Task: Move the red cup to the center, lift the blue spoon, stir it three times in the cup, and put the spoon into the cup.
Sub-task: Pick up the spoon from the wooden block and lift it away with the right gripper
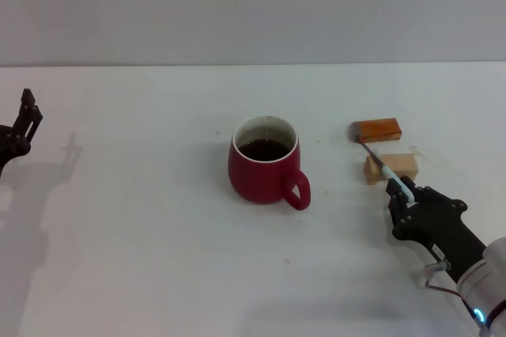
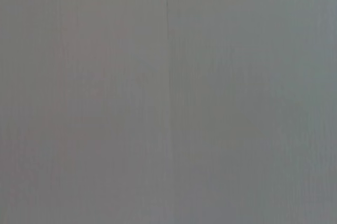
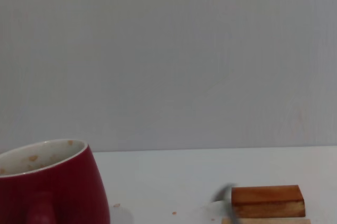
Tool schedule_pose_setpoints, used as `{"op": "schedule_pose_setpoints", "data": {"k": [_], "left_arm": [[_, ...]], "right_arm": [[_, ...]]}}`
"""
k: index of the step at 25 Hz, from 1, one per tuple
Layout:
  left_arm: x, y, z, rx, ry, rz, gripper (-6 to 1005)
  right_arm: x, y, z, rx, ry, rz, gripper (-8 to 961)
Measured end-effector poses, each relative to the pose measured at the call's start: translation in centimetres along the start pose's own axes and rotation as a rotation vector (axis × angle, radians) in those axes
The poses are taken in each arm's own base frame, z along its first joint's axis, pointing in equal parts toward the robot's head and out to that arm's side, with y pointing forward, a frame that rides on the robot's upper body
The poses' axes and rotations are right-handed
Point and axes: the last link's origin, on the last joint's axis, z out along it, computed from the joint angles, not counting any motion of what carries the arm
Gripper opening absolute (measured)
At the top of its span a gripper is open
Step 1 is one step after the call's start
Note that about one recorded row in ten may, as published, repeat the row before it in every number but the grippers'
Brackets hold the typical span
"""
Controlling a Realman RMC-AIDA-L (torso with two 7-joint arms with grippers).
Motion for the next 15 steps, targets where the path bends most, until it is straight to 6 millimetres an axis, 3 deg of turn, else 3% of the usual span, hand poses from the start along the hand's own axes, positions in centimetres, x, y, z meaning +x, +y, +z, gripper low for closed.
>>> {"op": "schedule_pose_setpoints", "data": {"k": [6,15], "left_arm": [[-0.1,-0.09,-0.05,0.002,-0.006,0.002,841],[-0.08,-0.04,-0.02,0.001,-0.005,0.0,841]], "right_arm": [[0.06,0.13,-0.1,-0.001,0.001,-0.003,136],[-0.12,0.36,-0.09,-0.002,-0.01,-0.008,132]]}}
